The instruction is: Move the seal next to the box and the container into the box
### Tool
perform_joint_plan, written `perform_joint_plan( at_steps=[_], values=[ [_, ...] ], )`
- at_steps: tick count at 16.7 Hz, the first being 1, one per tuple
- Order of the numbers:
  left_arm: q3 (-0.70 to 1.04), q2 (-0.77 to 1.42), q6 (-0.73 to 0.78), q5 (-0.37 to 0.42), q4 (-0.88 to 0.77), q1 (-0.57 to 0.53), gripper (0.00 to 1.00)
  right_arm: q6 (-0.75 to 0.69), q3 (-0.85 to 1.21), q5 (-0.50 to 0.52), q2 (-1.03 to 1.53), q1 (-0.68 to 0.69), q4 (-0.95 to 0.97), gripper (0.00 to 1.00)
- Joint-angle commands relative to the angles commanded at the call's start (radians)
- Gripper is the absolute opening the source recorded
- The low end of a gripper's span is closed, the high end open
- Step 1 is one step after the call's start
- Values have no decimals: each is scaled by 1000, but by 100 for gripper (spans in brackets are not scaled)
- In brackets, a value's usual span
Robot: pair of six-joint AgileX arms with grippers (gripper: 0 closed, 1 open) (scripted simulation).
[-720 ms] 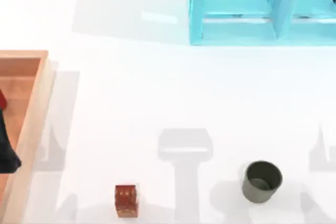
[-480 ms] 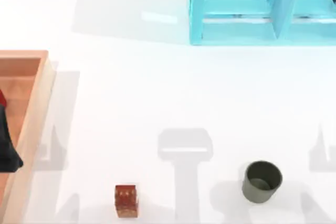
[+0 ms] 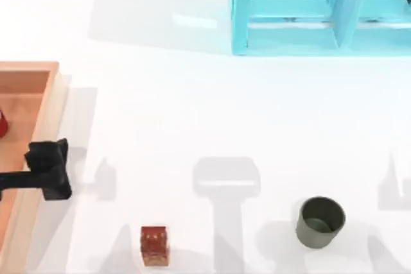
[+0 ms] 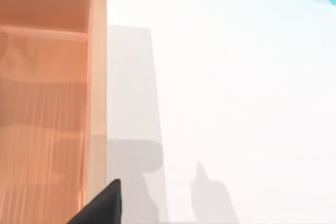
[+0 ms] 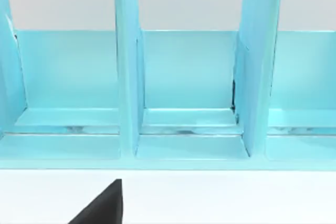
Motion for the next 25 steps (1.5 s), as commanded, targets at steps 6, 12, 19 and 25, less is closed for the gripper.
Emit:
perform_joint_plan(
  at_steps=[6,12,19,25],
  values=[
    [352,521,-252,3,-347,-274,100,0,0,0,0,0,0,100],
    [622,927,-453,10,-612,-478,100,0,0,0,0,0,0,100],
    [714,1049,-521,17,-700,-545,100,0,0,0,0,0,0,100],
    [663,1078,-518,17,-624,-542,100,0,0,0,0,0,0,100]
  ],
)
